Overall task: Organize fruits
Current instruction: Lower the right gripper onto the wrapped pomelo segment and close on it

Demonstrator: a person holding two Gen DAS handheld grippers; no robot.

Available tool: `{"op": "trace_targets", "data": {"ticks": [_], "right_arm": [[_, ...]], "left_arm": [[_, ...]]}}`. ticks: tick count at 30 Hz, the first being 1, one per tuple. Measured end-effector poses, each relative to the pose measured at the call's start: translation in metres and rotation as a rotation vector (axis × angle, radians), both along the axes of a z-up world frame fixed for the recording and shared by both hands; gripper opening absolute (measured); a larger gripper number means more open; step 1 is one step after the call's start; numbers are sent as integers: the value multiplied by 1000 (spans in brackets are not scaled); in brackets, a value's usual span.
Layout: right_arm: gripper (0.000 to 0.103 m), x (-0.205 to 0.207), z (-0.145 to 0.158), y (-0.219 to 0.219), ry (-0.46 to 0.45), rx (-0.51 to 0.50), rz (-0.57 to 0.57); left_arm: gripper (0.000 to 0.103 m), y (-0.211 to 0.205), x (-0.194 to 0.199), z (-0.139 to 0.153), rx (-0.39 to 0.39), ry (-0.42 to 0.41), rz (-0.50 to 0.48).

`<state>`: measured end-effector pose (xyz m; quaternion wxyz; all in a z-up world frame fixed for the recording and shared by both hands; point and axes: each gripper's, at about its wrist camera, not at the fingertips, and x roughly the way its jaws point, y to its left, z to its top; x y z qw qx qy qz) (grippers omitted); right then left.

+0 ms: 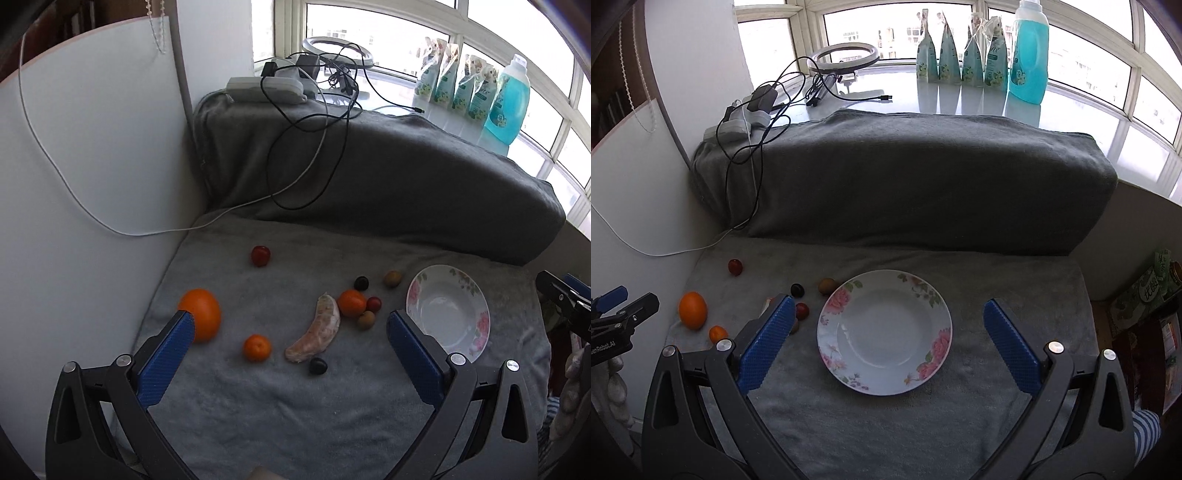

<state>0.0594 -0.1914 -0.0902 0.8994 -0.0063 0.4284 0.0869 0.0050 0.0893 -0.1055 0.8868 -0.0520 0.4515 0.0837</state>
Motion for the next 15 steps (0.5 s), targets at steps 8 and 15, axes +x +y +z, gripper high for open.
{"op": "trace_targets", "data": {"ticks": [8, 15], "right_arm": [[103, 16, -27, 32, 57, 74, 94], [103, 29, -53, 62, 151, 109, 146]], "left_arm": [[94, 27, -6, -40, -69, 62, 19], [83, 48, -19, -69, -143, 106, 53]]}}
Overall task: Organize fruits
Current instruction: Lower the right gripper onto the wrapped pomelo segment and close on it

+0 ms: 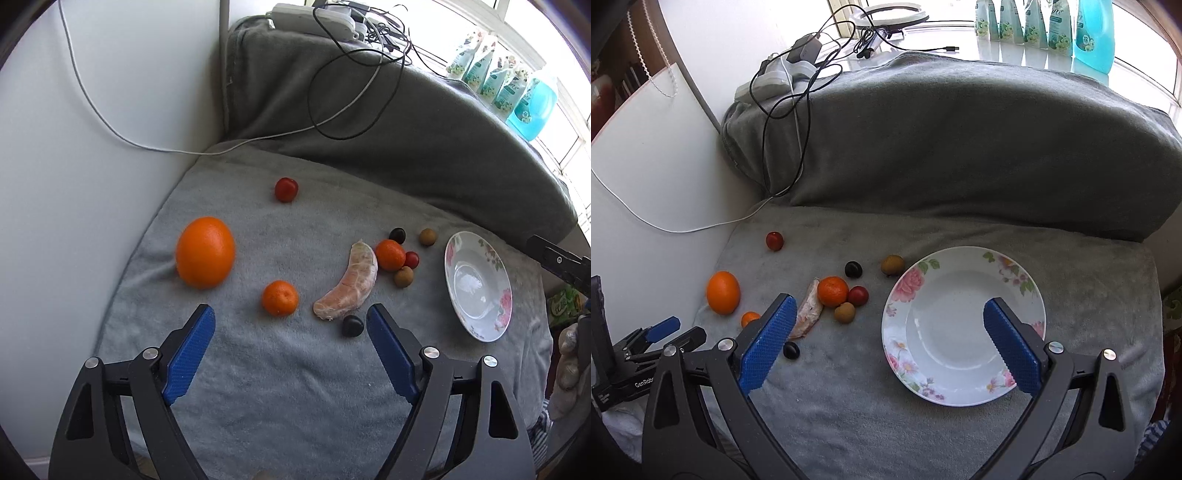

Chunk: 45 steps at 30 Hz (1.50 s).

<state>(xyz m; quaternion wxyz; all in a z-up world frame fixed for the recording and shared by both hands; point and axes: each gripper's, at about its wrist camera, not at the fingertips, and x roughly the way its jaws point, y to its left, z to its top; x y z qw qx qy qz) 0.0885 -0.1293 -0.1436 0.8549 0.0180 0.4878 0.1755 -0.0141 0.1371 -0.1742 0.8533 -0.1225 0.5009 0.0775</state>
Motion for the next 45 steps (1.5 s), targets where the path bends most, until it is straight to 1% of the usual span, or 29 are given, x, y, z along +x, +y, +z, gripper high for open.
{"op": "trace_targets", "data": {"ticks": [1, 3, 5, 6, 8, 11, 14, 16, 22, 24, 28, 30, 33, 36, 39, 45], "right_arm": [[103, 2, -4, 5, 19, -2, 12], [103, 4, -11, 16, 54, 0, 33], [102, 5, -19, 26, 86, 8, 49], [98, 6, -23, 30, 106, 15, 57], [95, 10, -35, 39, 161, 33, 62], [91, 14, -52, 50, 235, 66, 52], [90, 17, -67, 62, 274, 67, 48], [88, 20, -75, 70, 312, 74, 48], [78, 36, -105, 92, 448, 106, -6], [73, 40, -113, 100, 484, 109, -20], [67, 44, -127, 113, 522, 83, -34], [62, 46, -136, 117, 554, 84, -52], [61, 50, -143, 122, 581, 81, -71], [60, 55, -146, 128, 577, 52, -83], [60, 59, -150, 135, 587, 52, -93], [59, 71, -157, 155, 584, -2, -102]], "left_arm": [[83, 3, -2, -3, -5, 7, 8], [77, 8, -6, -10, -15, 15, 21], [75, 14, -9, -14, -24, 19, 32], [74, 17, -10, -16, -28, 18, 37], [74, 21, -14, -17, -33, 10, 38], [74, 25, -17, -17, -31, -6, 25], [73, 25, -15, -20, -24, -13, 4], [72, 25, -15, -20, -27, -20, -3], [70, 26, -18, -21, -22, -38, -24], [70, 28, -20, -22, -14, -39, -18], [70, 39, -25, -25, -23, -39, 21], [70, 45, -28, -26, -18, -37, 39], [70, 54, -33, -27, -16, -38, 60], [70, 60, -36, -28, -19, -40, 74], [70, 63, -37, -30, -23, -37, 81], [70, 64, -39, -32, -35, -40, 84]]}}
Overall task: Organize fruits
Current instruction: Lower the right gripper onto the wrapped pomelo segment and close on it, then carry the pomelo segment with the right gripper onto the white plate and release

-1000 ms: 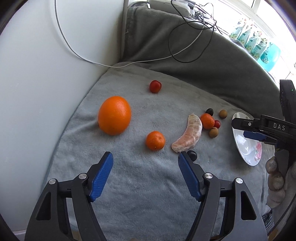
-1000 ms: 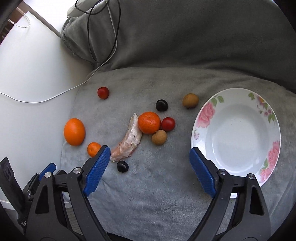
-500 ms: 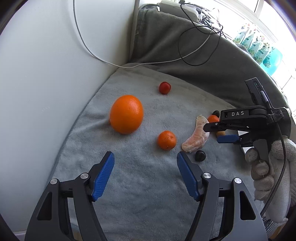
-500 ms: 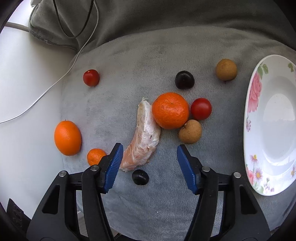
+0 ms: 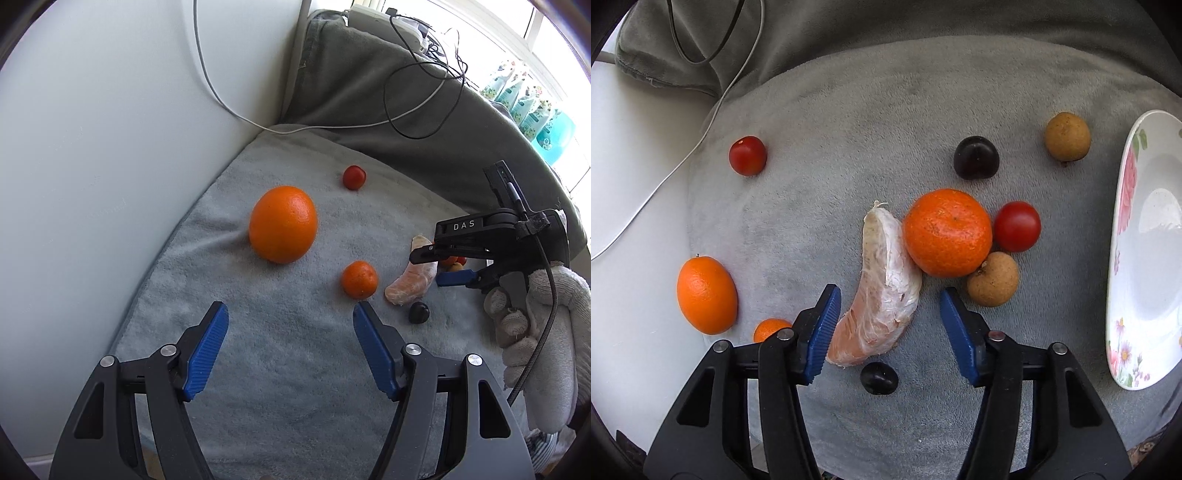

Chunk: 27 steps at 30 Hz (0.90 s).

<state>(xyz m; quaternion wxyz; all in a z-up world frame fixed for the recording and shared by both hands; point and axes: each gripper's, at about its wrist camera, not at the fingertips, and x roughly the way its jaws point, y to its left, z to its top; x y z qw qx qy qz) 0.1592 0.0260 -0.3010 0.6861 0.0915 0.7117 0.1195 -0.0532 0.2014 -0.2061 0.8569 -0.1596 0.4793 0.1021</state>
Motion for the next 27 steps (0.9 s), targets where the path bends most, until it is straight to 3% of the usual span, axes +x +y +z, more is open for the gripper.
{"op": "trace_targets", "data": {"ticks": [5, 10, 15, 27], "right_arm": [[58, 2, -4, 24, -16, -71, 24], [46, 0, -3, 51, -51, -147, 74], [37, 4, -2, 60, -66, -126, 85], [32, -4, 18, 47, -119, -56, 120]], "left_arm": [[70, 1, 1, -1, -3, 1, 1], [70, 4, -2, -2, 0, -3, 9], [70, 7, -6, -5, 2, 4, 19], [70, 5, -6, -3, 9, 5, 12]]}}
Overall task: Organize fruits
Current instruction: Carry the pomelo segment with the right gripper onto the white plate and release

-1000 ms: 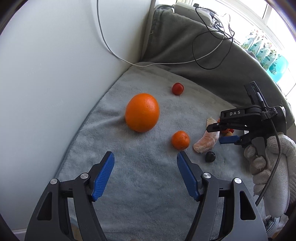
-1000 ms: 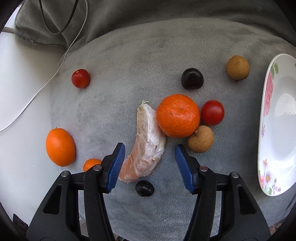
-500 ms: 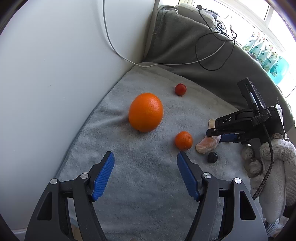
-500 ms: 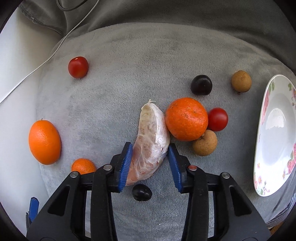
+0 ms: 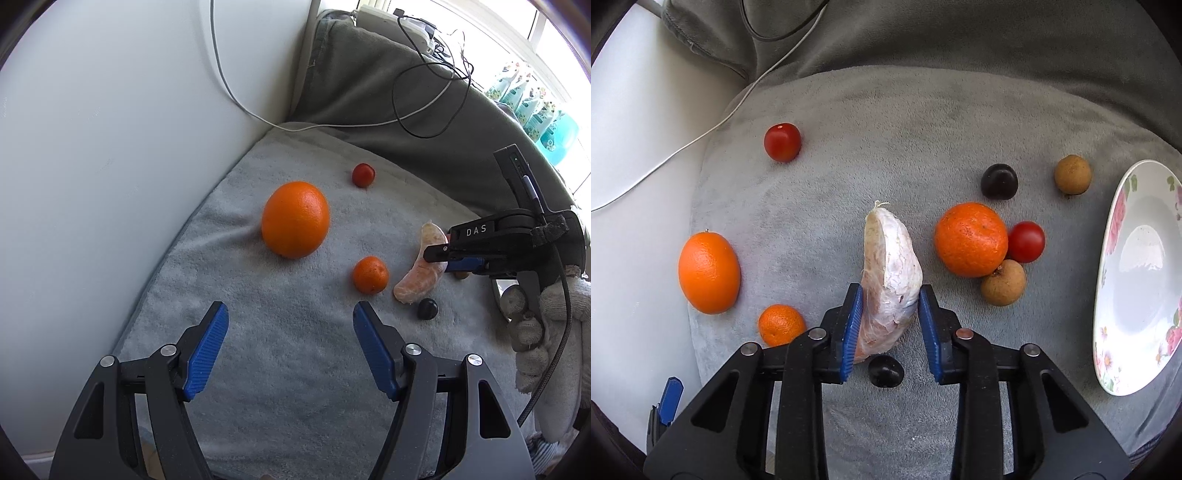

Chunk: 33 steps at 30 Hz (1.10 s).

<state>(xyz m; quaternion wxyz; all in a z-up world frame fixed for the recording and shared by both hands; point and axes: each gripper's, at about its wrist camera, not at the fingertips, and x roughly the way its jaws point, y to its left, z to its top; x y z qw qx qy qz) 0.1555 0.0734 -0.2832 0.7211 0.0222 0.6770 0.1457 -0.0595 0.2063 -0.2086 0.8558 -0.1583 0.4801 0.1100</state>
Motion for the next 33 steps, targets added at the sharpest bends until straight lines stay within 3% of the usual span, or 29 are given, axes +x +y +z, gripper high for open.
{"op": "trace_targets", "data": {"ticks": [9, 15, 23, 33], "right_arm": [[31, -26, 21, -33, -42, 27, 10], [31, -36, 52, -62, -85, 50, 33], [31, -41, 82, -118, -113, 58, -5], [31, -33, 84, -194, -118, 16, -108]], "left_arm": [[70, -5, 3, 2, 12, 2, -16], [70, -13, 9, 7, 22, -1, -32], [70, -35, 23, 13, 31, -6, -81], [70, -69, 42, 18, 36, -7, -156]]}}
